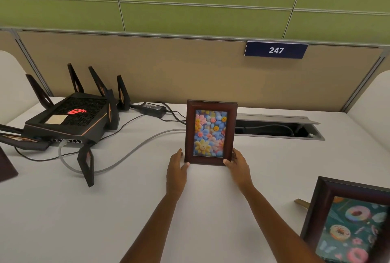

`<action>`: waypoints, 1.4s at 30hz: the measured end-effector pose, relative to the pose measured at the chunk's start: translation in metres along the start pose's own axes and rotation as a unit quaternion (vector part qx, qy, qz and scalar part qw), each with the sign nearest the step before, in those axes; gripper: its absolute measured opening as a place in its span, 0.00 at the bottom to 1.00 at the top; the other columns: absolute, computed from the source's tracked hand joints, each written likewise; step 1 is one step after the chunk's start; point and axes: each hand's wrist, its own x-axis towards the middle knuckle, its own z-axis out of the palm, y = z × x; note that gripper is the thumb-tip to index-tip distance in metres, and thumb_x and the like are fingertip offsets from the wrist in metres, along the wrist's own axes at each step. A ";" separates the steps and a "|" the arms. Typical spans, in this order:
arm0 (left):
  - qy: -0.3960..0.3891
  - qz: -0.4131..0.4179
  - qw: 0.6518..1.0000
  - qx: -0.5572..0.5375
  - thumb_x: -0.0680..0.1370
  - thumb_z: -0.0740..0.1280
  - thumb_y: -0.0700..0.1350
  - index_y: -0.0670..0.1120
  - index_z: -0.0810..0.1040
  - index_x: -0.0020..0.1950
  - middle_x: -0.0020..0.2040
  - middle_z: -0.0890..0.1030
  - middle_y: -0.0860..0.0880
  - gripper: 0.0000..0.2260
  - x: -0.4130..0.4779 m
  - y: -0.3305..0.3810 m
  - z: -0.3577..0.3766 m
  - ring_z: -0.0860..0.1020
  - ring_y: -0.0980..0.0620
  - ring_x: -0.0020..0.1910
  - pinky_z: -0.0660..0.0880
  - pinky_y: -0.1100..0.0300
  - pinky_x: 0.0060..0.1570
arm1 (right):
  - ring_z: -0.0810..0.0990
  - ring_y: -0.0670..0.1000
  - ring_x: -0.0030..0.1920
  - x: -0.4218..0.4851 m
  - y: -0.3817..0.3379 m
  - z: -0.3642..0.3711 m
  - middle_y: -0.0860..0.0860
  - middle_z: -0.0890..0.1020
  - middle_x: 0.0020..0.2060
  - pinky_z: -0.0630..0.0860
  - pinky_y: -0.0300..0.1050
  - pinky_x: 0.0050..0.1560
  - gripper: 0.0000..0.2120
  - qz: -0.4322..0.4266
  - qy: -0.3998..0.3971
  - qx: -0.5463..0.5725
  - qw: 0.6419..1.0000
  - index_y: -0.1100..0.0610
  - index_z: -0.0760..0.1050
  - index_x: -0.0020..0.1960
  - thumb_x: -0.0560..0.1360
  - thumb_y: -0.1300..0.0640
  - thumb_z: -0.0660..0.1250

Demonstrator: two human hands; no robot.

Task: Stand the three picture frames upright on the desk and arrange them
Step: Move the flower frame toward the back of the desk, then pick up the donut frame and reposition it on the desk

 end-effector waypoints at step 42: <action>-0.161 0.095 0.981 0.041 0.80 0.56 0.48 0.45 0.57 0.73 0.75 0.61 0.46 0.23 -0.219 0.077 0.082 0.61 0.49 0.74 0.59 0.58 0.71 | 0.71 0.58 0.66 -0.219 0.023 -0.143 0.61 0.75 0.62 0.67 0.44 0.62 0.16 -0.279 0.217 -0.206 0.913 0.63 0.70 0.62 0.75 0.66 0.62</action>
